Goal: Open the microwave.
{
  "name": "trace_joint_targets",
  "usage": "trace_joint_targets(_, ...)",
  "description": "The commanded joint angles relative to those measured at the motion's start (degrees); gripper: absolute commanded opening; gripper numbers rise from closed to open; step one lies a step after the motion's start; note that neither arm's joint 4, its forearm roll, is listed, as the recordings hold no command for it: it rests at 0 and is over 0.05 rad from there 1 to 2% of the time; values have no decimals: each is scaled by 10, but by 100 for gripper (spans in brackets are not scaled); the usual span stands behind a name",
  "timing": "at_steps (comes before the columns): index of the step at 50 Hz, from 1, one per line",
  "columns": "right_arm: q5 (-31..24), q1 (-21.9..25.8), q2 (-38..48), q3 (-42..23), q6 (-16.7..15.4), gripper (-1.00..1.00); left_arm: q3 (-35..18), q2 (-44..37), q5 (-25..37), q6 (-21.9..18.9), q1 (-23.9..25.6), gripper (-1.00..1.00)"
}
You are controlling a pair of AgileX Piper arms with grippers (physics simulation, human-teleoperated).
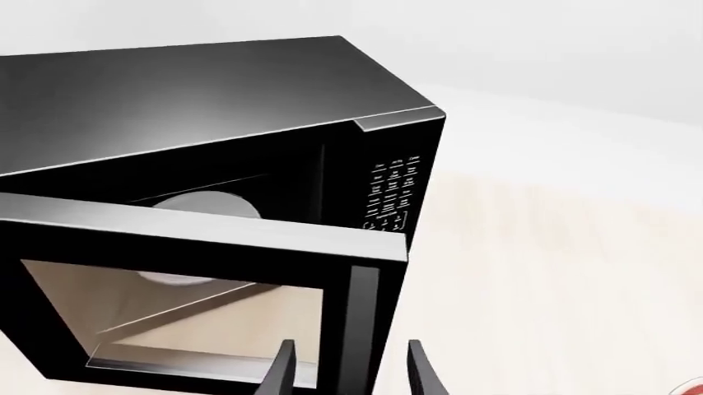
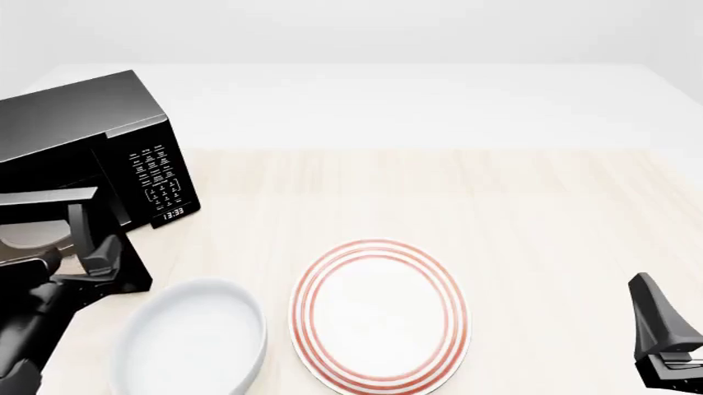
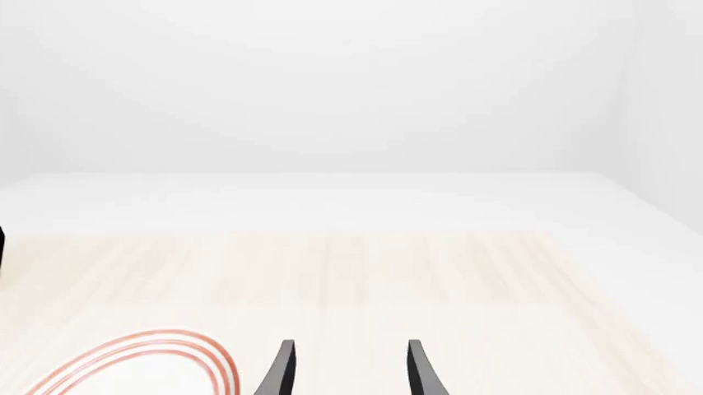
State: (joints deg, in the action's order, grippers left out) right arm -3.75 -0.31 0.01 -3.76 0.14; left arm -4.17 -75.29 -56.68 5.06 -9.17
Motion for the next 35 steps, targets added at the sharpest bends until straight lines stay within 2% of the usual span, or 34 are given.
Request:
trace_joint_targets(1, 0, 0, 0, 0, 0, 100, 4, 64, 54, -5, 1, 100)
trace_joint_targets(8, 0, 0, 0, 0, 0, 100, 8, 154, 133, -14, -1, 100)
trace_joint_targets(25, 0, 0, 0, 0, 0, 100, 12, 287, 247, -21, 4, 100)
trace_joint_targets(35, 0, 0, 0, 0, 0, 100, 4, 391, 347, -26, -5, 100)
